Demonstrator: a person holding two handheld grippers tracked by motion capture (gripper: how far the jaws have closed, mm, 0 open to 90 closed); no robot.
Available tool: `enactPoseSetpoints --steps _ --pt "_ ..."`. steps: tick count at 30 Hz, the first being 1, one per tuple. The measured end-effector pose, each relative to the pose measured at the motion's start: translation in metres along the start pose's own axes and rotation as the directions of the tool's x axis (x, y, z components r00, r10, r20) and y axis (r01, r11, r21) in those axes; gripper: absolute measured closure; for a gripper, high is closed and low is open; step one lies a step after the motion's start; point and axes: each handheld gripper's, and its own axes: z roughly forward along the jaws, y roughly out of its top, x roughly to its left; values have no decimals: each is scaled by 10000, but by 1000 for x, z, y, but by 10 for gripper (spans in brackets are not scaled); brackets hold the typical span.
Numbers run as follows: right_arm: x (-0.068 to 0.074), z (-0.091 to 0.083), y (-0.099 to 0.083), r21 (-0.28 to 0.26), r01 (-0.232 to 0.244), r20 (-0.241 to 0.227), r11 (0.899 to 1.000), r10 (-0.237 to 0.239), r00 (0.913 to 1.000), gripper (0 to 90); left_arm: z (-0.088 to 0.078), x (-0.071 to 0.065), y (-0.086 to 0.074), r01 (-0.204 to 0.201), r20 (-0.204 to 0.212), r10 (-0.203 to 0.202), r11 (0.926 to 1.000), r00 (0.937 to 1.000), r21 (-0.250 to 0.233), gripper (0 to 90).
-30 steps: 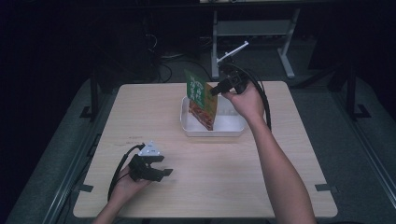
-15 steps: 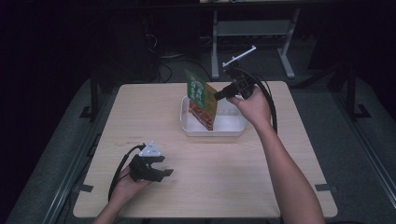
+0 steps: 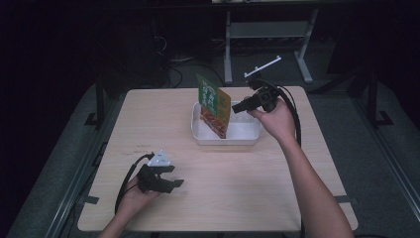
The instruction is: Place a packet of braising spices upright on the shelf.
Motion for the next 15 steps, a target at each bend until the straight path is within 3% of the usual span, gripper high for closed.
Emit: enactPoseSetpoints --steps 15 --pt "-7 -2 -33 14 -123 -292 9999 123 9995 496 -1 0 0 9 -41 -9 10000 10000 -7 352"
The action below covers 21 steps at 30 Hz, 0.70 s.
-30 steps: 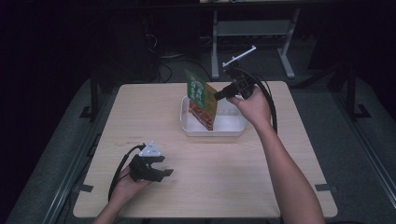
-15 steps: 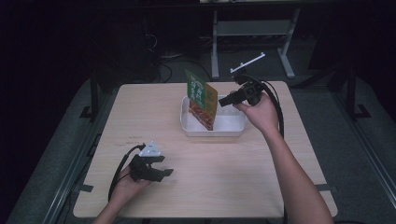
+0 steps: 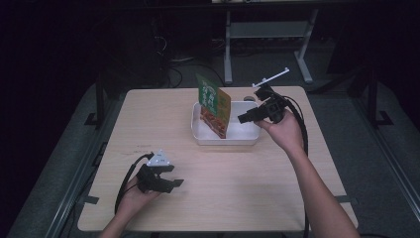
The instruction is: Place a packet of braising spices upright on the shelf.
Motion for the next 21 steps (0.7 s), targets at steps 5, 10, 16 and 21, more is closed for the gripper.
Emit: enactPoseSetpoints --steps 5,10,16,21 --pt "-2 -3 -13 -55 -77 -129 10000 76 9999 496 1 0 0 46 -10 -46 10000 10000 -30 351" --pt "-4 -4 -28 -81 -147 -223 9999 145 9996 495 0 1 0 1 -55 -1 10000 10000 -26 351" --pt "-8 -4 -47 -68 -303 -362 9995 301 9989 493 -1 2 -1 71 -64 -71 10000 10000 -28 349" --pt "-11 -3 -62 -76 -428 -469 9991 424 9980 490 -1 2 -1 115 -106 -115 9999 9999 -23 340"
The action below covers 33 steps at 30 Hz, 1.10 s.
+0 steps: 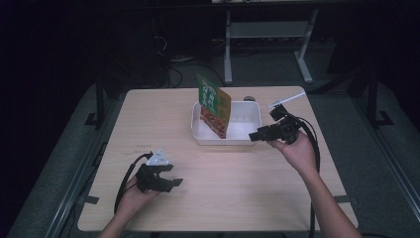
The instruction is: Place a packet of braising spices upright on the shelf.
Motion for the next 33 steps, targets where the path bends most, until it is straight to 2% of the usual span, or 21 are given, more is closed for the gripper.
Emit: enactPoseSetpoints --steps 15,33 --pt "-4 -2 -40 -95 -232 -255 9997 230 9994 481 -1 0 0 48 -65 -48 10000 10000 -11 336" --pt "-16 -2 -87 -236 -826 -479 9963 814 9955 462 -1 -1 0 62 -98 -62 10000 9999 -36 331"
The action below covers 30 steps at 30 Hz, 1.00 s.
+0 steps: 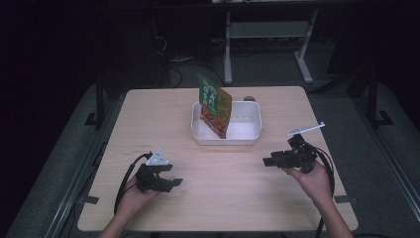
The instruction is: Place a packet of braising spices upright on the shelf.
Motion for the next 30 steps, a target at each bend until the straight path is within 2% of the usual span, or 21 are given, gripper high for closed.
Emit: enactPoseSetpoints --steps 14,30 --pt "1 -1 -26 112 16 168 9999 -18 9999 452 -1 -1 0 -12 -60 12 10000 10000 -65 328" --pt "-4 5 -62 146 -244 23 9996 243 9997 435 0 -6 2 -164 -56 164 9999 9999 0 327"
